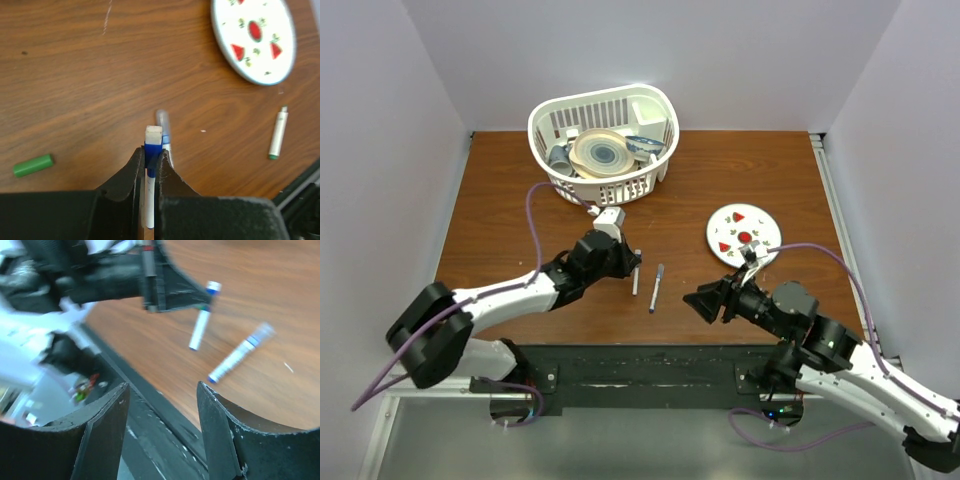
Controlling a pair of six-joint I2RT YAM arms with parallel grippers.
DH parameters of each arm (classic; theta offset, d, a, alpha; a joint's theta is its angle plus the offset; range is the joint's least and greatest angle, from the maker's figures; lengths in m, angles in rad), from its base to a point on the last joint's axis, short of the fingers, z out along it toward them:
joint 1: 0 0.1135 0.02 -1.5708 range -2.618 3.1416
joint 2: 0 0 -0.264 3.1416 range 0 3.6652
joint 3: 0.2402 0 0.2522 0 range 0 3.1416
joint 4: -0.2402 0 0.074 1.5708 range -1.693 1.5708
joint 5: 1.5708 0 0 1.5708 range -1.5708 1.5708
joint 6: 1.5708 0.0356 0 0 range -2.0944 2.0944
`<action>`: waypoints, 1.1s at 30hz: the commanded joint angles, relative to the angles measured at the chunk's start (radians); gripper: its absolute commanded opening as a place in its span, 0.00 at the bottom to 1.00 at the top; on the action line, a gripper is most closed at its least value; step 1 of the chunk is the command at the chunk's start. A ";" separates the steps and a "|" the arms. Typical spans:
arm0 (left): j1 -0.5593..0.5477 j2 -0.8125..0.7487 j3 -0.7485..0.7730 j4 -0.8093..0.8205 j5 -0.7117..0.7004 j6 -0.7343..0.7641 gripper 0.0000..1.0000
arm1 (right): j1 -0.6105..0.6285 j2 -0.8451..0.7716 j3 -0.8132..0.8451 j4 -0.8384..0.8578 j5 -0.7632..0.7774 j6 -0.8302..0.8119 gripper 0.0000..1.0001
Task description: Insert the pens into the pen caps
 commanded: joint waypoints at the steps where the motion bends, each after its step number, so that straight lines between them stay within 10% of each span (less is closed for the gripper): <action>1: 0.023 0.087 0.075 -0.042 -0.041 0.039 0.00 | -0.001 0.101 0.099 -0.309 0.337 0.267 0.60; 14: 0.041 0.228 0.125 -0.119 -0.036 -0.008 0.18 | -0.001 0.357 0.175 -0.690 0.675 0.764 0.55; 22: 0.052 0.168 0.145 -0.159 -0.003 -0.010 0.47 | -0.079 0.523 0.214 -0.706 0.744 0.804 0.54; 29: 0.057 0.069 0.190 -0.274 0.046 0.039 0.93 | -0.197 0.587 0.186 -0.610 0.690 0.741 0.52; 33: 0.058 -0.011 0.218 -0.349 0.023 0.084 0.99 | -0.252 0.649 0.157 -0.563 0.646 0.727 0.49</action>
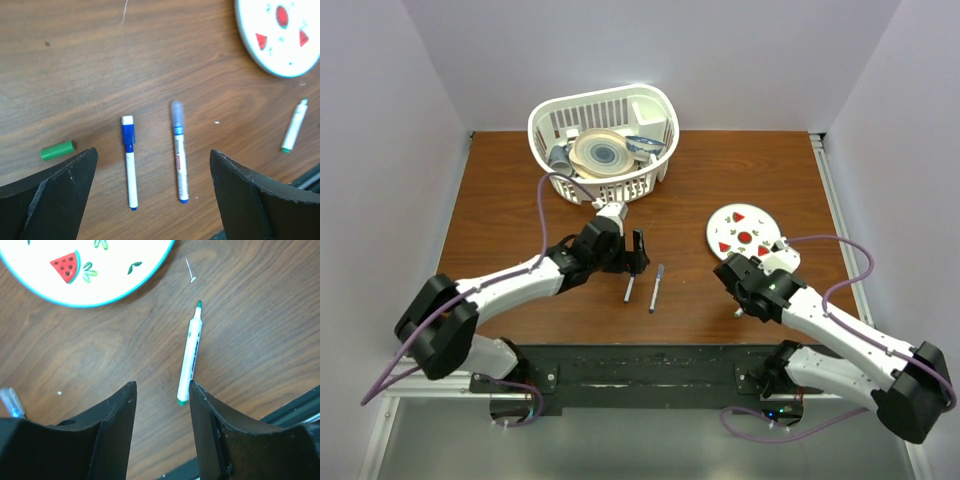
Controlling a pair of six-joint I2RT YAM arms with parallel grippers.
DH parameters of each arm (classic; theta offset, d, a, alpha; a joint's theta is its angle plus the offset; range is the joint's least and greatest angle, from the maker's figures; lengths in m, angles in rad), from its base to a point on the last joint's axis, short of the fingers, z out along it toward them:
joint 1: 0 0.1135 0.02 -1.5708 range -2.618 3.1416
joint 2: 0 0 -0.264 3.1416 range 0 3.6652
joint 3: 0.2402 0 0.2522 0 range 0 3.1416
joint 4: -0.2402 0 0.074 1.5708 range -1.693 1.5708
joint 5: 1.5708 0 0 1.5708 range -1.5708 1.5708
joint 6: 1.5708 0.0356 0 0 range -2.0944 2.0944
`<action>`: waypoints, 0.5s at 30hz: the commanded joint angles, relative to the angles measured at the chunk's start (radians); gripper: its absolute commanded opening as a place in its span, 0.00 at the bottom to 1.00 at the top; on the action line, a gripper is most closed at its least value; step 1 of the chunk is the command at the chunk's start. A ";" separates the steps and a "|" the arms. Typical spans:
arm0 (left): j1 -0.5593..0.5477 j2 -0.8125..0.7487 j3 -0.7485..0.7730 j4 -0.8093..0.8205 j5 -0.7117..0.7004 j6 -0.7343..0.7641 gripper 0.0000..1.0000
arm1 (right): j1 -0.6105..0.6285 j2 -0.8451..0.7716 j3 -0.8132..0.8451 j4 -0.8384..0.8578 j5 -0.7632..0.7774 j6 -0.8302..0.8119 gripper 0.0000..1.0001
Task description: Insert the pens into the pen caps
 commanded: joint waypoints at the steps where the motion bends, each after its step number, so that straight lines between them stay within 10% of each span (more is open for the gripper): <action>1: 0.008 -0.094 0.062 -0.083 -0.016 0.081 1.00 | -0.064 0.060 -0.023 0.090 0.000 -0.002 0.48; 15: 0.007 -0.219 -0.013 -0.082 -0.062 0.076 0.98 | -0.169 0.202 -0.164 0.282 -0.138 0.024 0.41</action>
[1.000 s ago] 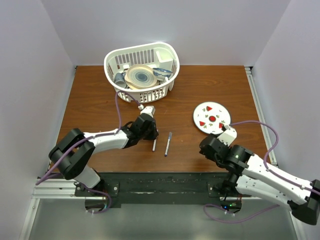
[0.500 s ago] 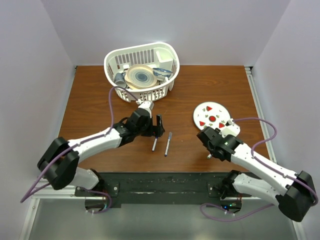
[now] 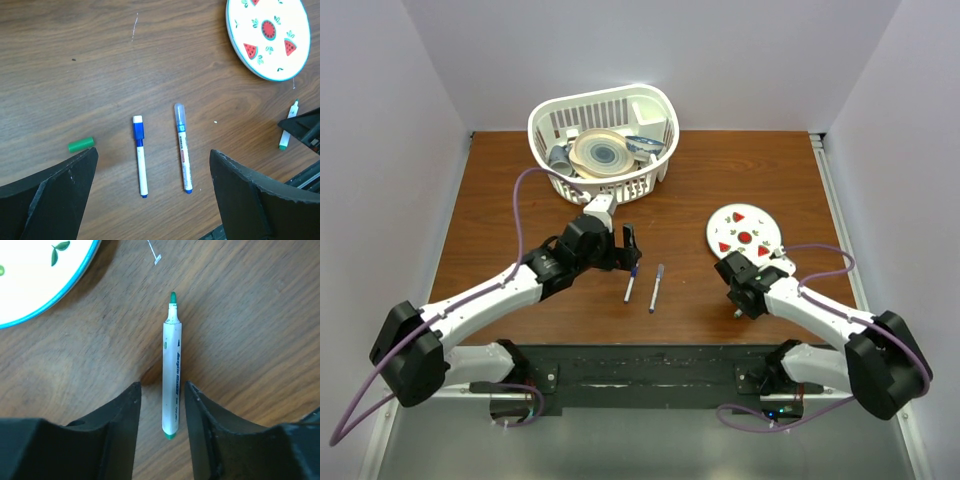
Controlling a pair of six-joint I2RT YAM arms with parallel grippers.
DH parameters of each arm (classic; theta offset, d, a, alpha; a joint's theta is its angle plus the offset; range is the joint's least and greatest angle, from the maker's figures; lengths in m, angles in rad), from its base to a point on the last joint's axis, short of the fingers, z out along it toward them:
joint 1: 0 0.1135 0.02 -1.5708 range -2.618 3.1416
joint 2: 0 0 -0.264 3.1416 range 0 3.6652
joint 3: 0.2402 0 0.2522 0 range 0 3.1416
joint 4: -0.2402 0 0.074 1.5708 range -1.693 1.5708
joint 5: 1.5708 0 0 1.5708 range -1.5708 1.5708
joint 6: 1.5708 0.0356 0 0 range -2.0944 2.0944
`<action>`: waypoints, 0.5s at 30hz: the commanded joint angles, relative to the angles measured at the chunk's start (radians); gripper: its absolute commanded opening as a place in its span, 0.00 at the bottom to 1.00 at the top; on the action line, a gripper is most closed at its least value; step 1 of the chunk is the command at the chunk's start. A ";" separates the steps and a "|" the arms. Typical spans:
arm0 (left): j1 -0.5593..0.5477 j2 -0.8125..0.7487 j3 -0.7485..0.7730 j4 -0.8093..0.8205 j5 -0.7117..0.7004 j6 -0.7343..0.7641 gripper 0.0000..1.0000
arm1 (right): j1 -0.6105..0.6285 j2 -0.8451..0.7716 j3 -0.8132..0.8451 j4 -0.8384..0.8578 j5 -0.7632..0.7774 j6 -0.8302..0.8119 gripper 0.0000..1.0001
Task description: Insert the pens into the pen caps
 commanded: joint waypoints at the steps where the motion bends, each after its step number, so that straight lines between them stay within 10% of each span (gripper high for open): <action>1: 0.008 -0.036 -0.017 0.008 -0.016 0.008 0.98 | -0.016 0.009 -0.051 0.090 -0.018 0.027 0.39; 10: 0.008 -0.093 -0.030 0.029 0.027 -0.011 0.91 | -0.018 0.041 -0.065 0.211 -0.092 -0.111 0.00; 15: 0.008 -0.113 -0.040 0.072 0.094 -0.026 0.87 | -0.016 -0.040 -0.035 0.259 -0.193 -0.295 0.00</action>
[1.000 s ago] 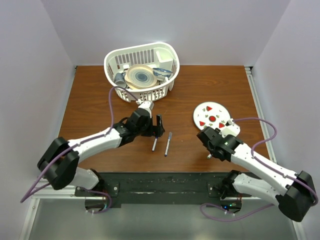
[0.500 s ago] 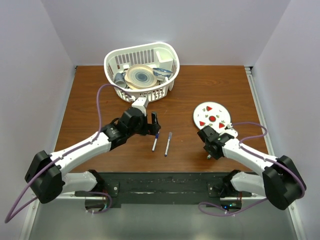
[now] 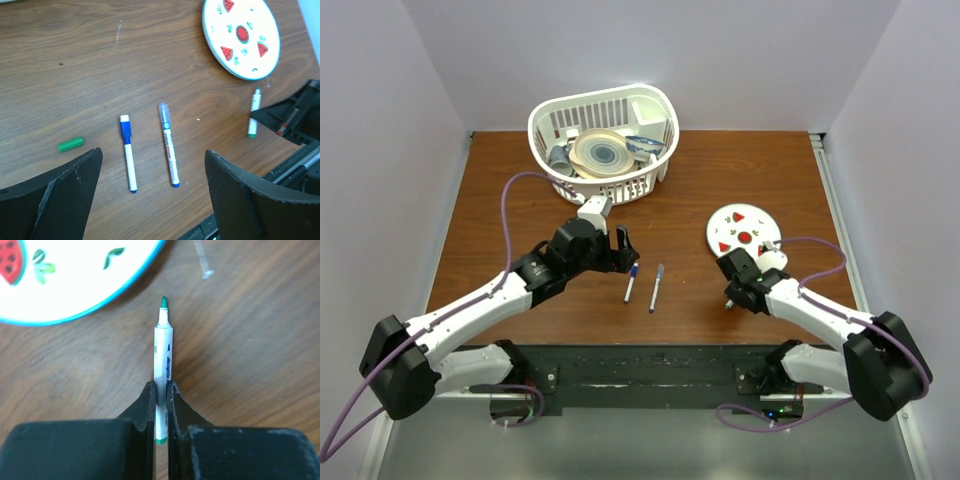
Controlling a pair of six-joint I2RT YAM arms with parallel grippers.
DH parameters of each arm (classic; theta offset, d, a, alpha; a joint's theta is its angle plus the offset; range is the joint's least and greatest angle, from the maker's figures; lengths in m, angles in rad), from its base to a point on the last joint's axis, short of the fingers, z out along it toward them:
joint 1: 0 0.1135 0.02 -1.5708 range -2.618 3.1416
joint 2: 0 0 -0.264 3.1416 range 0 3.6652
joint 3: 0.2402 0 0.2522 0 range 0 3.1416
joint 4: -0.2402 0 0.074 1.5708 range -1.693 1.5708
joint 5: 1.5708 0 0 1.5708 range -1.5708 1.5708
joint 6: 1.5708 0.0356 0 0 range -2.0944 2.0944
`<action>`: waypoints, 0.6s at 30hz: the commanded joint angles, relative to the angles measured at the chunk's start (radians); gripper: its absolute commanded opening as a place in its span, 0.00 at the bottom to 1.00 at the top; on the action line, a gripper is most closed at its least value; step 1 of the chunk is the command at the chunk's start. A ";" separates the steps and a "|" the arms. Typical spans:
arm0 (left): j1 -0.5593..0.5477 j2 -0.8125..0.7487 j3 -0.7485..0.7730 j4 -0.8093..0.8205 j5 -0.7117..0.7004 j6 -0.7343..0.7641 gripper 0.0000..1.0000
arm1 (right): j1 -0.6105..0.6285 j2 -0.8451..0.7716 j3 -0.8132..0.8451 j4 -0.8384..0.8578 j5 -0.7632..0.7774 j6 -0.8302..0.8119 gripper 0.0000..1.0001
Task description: Insert the pens into the pen caps
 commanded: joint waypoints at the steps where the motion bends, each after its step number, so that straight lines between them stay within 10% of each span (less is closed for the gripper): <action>1: 0.008 -0.028 -0.010 0.077 0.071 -0.024 0.87 | 0.004 -0.060 -0.003 0.111 -0.180 -0.173 0.00; 9: 0.007 0.050 -0.008 0.240 0.213 -0.083 0.82 | 0.027 -0.132 -0.019 0.326 -0.503 -0.327 0.00; 18: 0.007 0.232 -0.002 0.488 0.420 -0.201 0.79 | 0.194 -0.234 -0.029 0.547 -0.537 -0.387 0.00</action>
